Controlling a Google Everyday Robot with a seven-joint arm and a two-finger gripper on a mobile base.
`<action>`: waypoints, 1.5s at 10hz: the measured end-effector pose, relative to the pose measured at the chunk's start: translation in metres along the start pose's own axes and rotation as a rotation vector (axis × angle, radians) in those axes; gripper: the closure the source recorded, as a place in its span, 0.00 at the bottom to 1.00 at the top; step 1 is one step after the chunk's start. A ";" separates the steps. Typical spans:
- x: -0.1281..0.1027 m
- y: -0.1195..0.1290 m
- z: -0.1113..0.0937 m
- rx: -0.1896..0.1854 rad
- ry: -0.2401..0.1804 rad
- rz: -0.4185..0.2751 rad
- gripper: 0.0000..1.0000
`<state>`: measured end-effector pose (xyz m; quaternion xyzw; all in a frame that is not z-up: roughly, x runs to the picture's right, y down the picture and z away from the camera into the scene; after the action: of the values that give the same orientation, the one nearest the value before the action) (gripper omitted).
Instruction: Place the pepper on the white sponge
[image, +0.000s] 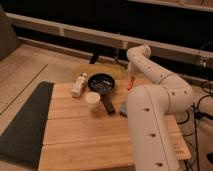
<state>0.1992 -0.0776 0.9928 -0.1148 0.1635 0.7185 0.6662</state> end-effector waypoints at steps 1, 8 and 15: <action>0.012 0.003 -0.007 -0.003 0.006 0.002 1.00; 0.102 0.028 -0.035 -0.017 0.086 -0.035 1.00; 0.152 0.044 -0.031 -0.020 0.233 -0.126 1.00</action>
<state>0.1409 0.0477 0.9101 -0.2142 0.2251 0.6585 0.6854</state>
